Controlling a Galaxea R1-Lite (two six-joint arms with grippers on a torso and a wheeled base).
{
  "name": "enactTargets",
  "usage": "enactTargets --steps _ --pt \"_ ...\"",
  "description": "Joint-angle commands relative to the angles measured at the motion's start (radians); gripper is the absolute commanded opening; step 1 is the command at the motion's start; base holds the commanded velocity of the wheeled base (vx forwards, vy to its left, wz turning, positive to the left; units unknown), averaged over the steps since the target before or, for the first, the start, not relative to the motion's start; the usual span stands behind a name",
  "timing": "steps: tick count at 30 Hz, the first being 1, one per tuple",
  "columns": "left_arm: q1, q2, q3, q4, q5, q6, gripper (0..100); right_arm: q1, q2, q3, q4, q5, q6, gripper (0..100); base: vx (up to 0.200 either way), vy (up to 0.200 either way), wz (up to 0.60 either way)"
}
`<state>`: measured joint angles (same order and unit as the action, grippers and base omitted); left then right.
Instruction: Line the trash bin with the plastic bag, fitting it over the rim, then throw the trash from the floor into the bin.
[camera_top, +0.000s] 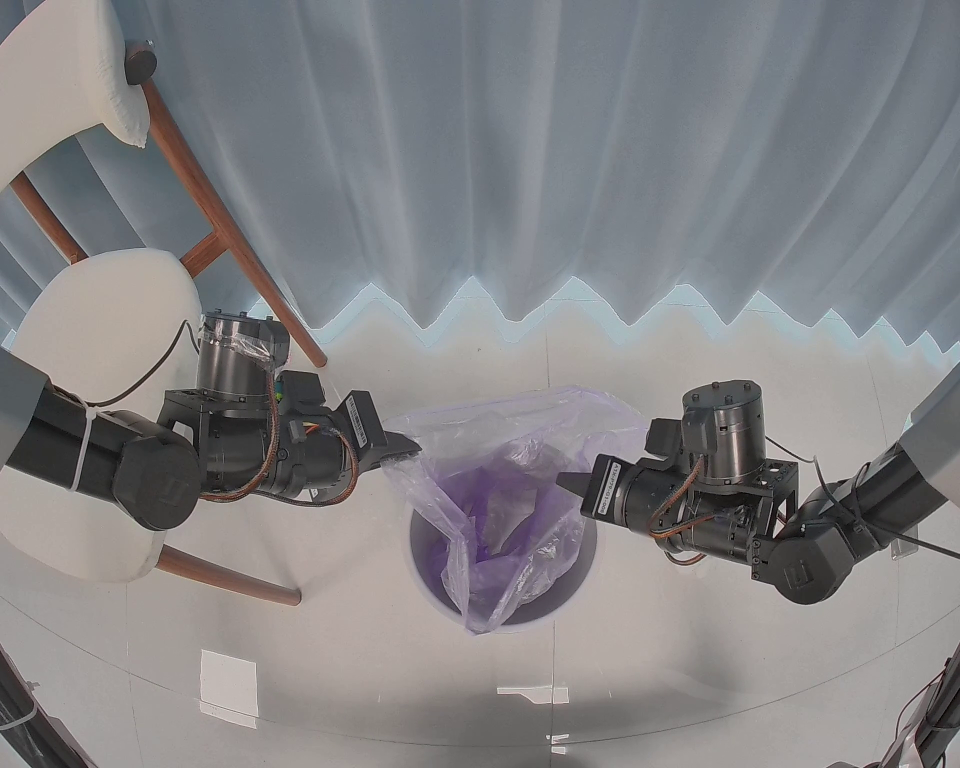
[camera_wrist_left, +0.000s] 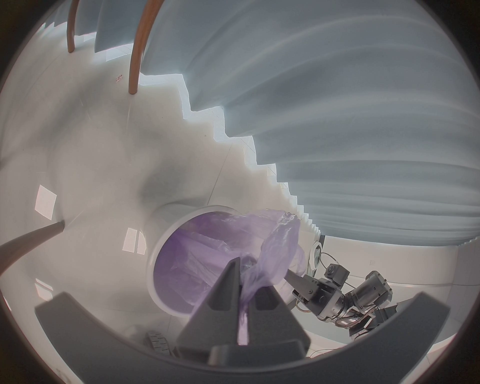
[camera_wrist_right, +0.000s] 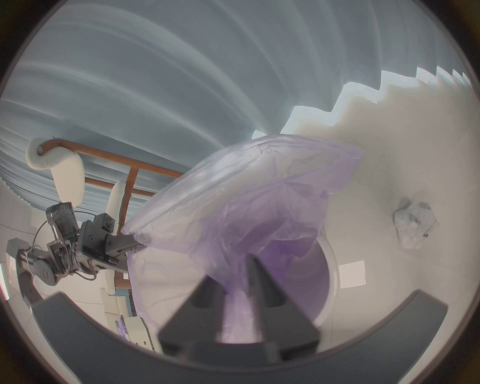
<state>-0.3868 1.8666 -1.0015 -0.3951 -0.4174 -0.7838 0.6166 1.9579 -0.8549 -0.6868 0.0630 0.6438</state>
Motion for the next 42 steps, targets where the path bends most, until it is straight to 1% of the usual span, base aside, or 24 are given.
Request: enactTargets --steps 1,2,3,5,8,10,11,12,13,16,17,19,24,27,30,38,42 --pt "0.009 0.000 -0.002 -0.001 -0.001 0.000 0 -0.017 -0.033 0.042 0.000 0.000 0.000 0 0.000 0.000 0.00" --pt "0.011 0.000 -0.002 -0.001 0.000 0.000 0 -0.023 -0.037 0.045 0.000 0.000 0.000 0 0.000 0.000 0.00" --pt "0.022 0.002 -0.003 -0.001 0.000 -0.002 0 -0.064 -0.051 0.059 0.000 0.000 0.000 0 0.000 0.000 0.00" --pt "0.039 0.003 -0.006 0.002 0.002 -0.006 0 -0.112 -0.062 0.065 0.000 0.001 -0.001 0 0.000 0.000 0.00" --pt "0.057 0.008 0.000 0.010 0.016 -0.008 0 -0.212 -0.051 0.045 0.000 0.006 -0.004 0 0.000 0.000 0.00" --pt "0.057 0.011 -0.002 0.009 0.040 -0.008 0 -0.245 -0.042 0.027 0.001 0.011 -0.007 0 0.000 0.000 0.00" --pt "0.057 0.011 -0.002 0.009 0.040 -0.008 0 -0.245 -0.042 0.027 0.001 0.011 -0.007 0 0.000 0.000 0.00" --pt "0.059 0.025 -0.019 0.001 0.080 -0.009 0 -0.273 -0.014 -0.023 0.003 0.015 -0.006 0 0.000 0.000 0.00" --pt "0.060 0.037 -0.035 0.001 0.094 -0.015 0 -0.281 -0.001 -0.050 0.006 0.015 -0.006 0 0.000 0.000 0.00" --pt "0.060 0.054 -0.063 0.005 0.105 -0.037 0 -0.288 0.024 -0.098 0.013 0.015 -0.006 0 0.000 0.000 0.00" --pt "0.062 0.068 -0.071 0.013 0.109 -0.052 0 -0.291 0.065 -0.133 0.013 0.011 -0.007 0 0.000 0.000 0.00" --pt "0.065 0.083 -0.063 0.015 0.118 -0.054 0 -0.299 0.105 -0.141 0.003 0.006 -0.009 0 0.000 0.000 0.00" --pt "0.075 0.091 0.004 0.021 0.123 -0.055 0 -0.299 0.153 -0.130 0.001 0.006 -0.007 0 0.000 0.000 0.00" --pt "0.085 0.100 0.040 0.016 0.123 -0.055 0 -0.290 0.177 -0.128 -0.002 -0.005 -0.006 0 0.000 0.000 0.00" --pt "0.097 0.109 0.053 0.016 0.123 -0.055 0 -0.278 0.197 -0.128 -0.002 -0.015 -0.006 0 0.000 0.000 0.00" --pt "0.112 0.138 0.073 0.010 0.121 -0.054 0 -0.262 0.239 -0.122 -0.005 -0.014 -0.010 0 0.000 0.000 0.00" --pt "0.108 0.157 0.086 0.012 0.124 -0.045 0 -0.261 0.257 -0.110 -0.037 -0.015 -0.009 0 0.000 0.000 0.00"
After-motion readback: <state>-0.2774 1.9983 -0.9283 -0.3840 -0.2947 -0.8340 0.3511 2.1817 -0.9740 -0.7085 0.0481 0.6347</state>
